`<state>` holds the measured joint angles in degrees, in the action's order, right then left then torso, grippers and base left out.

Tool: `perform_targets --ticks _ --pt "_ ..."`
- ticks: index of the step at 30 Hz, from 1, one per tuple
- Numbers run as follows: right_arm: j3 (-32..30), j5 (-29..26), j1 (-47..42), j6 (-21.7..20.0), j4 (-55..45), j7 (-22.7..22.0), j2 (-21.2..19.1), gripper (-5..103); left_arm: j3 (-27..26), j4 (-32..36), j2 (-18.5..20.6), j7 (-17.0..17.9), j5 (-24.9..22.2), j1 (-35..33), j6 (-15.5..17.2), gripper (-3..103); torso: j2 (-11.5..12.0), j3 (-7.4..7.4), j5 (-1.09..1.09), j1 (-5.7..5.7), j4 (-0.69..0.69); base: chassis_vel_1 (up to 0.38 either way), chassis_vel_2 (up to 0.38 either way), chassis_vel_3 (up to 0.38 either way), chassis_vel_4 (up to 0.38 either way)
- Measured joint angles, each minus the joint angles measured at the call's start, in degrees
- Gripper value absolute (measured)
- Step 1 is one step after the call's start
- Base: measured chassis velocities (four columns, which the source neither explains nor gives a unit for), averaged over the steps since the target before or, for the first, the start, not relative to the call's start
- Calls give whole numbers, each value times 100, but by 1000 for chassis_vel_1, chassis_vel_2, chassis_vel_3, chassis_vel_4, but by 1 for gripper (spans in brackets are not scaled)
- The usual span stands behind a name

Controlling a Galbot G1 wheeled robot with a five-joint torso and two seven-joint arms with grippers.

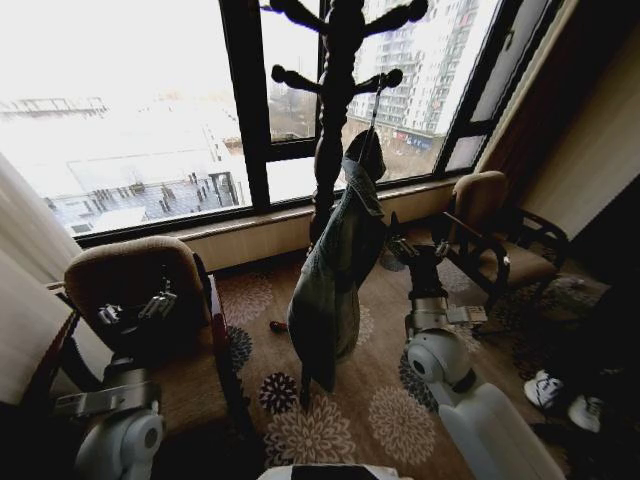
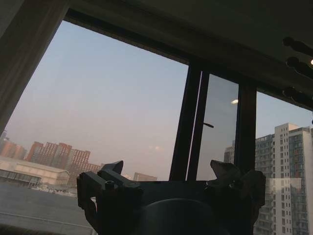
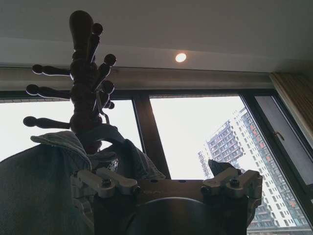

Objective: Pick up the clothes from the bed and hang them on the clothes hanger.

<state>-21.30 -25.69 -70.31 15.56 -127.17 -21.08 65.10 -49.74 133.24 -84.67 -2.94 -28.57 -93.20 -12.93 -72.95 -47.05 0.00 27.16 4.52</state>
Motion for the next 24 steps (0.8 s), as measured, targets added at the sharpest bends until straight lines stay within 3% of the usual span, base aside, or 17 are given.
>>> perform_targets --ticks 5,9,14,24 --pt "6 304 -485 94 -59 104 520 100 10 19 -13 -23 14 -25 -13 100 0 0 0 0 0 0 0 0 0" --pt "106 964 -878 339 -1 393 889 100 34 15 -41 -47 67 -54 -46 100 0 0 -1 0 0 0 0 0 0" --pt "90 1399 -1109 557 88 554 1074 100 50 7 -58 -135 87 -88 -100 100 0 0 0 0 0 0 0 0 0" --pt "-15 1613 -1349 594 107 565 1249 100 69 18 -98 -194 121 -110 -150 100 0 0 0 1 0 0 0 0 0"
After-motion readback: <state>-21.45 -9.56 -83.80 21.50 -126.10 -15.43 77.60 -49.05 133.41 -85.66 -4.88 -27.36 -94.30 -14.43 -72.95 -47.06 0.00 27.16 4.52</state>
